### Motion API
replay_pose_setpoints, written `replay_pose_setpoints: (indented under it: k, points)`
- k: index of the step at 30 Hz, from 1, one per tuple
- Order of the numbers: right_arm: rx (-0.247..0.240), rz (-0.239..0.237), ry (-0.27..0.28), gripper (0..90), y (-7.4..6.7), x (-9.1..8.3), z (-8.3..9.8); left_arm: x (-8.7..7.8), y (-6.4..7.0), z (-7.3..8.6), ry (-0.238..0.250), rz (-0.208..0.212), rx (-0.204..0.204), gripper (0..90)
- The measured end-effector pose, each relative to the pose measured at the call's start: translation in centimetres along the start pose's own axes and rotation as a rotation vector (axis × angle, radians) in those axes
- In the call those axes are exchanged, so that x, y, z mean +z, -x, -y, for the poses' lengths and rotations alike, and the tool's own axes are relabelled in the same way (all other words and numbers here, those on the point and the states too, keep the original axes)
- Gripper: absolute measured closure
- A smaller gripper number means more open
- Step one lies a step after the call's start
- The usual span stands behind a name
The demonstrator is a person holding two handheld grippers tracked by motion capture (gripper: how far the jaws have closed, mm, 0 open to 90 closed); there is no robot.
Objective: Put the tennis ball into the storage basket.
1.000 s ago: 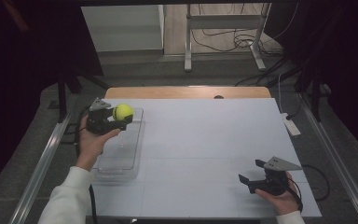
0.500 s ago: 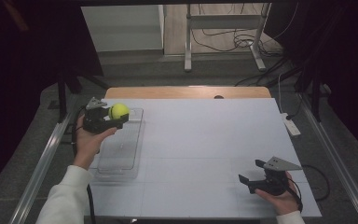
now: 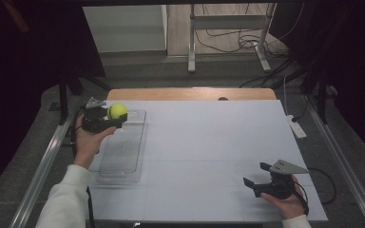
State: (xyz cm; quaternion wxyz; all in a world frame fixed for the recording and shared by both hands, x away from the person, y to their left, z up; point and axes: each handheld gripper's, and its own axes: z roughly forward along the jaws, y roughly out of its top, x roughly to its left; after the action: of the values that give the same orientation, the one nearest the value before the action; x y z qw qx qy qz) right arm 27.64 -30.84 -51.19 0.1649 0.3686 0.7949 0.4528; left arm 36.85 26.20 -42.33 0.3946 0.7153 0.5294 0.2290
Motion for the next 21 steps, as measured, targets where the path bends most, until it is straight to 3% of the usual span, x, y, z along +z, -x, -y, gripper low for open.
replay_pose_setpoints:
  k: [14,21]
  points:
    - [0.001,-0.006,-0.001,7.8,0.0,0.1,0.0,0.5,-0.9,-0.1,-0.02,-0.018,-0.016,26.2]
    - [0.001,-0.004,-0.001,7.7,0.0,0.1,0.0,1.4,-1.7,-0.1,-0.064,-0.044,-0.031,26.2]
